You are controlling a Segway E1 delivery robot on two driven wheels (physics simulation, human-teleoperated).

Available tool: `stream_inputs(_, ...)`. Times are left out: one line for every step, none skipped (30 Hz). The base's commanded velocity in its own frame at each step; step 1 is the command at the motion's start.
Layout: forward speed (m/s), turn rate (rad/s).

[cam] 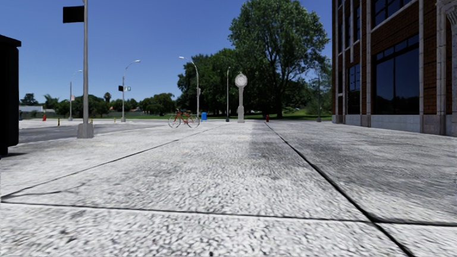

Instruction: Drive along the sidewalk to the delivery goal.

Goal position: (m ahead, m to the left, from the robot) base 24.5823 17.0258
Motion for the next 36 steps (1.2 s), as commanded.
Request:
stream_inputs(2.00, 0.00)
stream_inputs(2.00, 0.00)
stream_inputs(2.00, 0.00)
stream_inputs(2.00, 0.00)
stream_inputs(2.00, 0.00)
stream_inputs(2.00, 0.00)
stream_inputs(2.00, 0.00)
stream_inputs(2.00, 0.00)
stream_inputs(2.00, 0.00)
stream_inputs(2.00, 0.00)
stream_inputs(2.00, 0.00)
stream_inputs(2.00, 0.00)
stream_inputs(2.00, 0.00)
stream_inputs(2.00, 0.00)
stream_inputs(2.00, 0.00)
stream_inputs(2.00, 0.00)
stream_inputs(2.00, 0.00)
stream_inputs(2.00, 0.00)
stream_inputs(2.00, 0.00)
stream_inputs(2.00, 0.00)
stream_inputs(2.00, 0.00)
stream_inputs(2.00, 0.00)
stream_inputs(2.00, 0.00)
stream_inputs(2.00, 0.00)
stream_inputs(2.00, 0.00)
stream_inputs(2.00, 0.00)
stream_inputs(2.00, 0.00)
stream_inputs(2.00, 0.00)
stream_inputs(2.00, 0.00)
stream_inputs(2.00, 0.00)
stream_inputs(2.00, 0.00)
stream_inputs(2.00, 0.00)
stream_inputs(2.00, 0.00)
stream_inputs(2.00, 0.00)
stream_inputs(2.00, 0.00)
stream_inputs(2.00, 0.00)
